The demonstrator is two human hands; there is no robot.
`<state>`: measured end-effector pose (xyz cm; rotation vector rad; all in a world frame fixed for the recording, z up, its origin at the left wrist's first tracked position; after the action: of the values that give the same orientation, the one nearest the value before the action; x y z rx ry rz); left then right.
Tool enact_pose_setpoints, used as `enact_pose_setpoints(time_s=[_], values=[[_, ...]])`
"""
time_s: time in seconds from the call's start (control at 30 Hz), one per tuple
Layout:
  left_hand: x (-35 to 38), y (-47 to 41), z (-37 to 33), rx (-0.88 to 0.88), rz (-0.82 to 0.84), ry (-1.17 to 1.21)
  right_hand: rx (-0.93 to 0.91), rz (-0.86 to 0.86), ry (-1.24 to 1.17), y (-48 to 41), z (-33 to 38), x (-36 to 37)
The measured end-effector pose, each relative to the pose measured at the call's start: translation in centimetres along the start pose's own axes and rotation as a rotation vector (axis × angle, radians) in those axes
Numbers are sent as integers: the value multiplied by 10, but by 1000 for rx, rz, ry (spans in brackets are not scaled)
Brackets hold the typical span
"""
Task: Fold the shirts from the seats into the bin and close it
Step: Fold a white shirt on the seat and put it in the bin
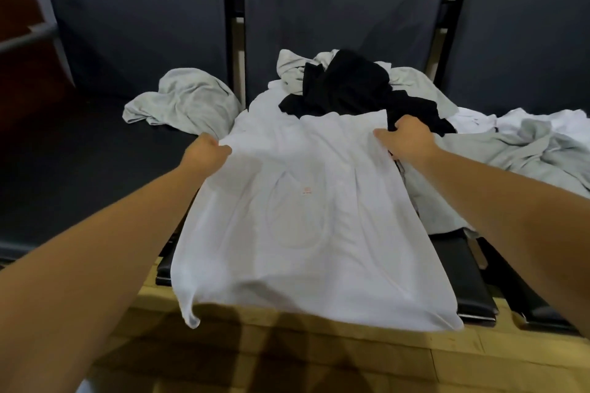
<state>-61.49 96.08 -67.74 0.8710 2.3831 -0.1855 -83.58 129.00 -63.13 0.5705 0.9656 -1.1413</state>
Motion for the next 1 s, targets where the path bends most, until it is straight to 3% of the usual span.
enact_pose_setpoints(time_s=[0.13,0.37,0.53,0.67,0.83,1.0], values=[[13,-30,1,-108,2,102,133,40,-182,-26,-5,12],[24,-50,1,-52,-77,113,89,-45,-91,-51,-7,22],[11,-55,4,-107,-51,576,85,-32,-91,-49,-7,16],[0,-49,-1,-217,40,860,94,81,-306,-38,1,13],[-10,-36,-10,-246,85,889,318,258,-680,-26,10,13],[-28,-40,-3,-176,23,647,254,347,-658,-20,22,5]])
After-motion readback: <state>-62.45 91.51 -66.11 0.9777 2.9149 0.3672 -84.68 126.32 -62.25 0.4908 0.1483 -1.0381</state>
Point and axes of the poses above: each hand's wrist, its own y-axis away from the middle knuckle, its own x-axis out of the palm, z = x × y, the point moved 5 cm from there along -y, towards the middle knuckle, and after that the axes turned 10 degrees about y, right-handed, at the moved point
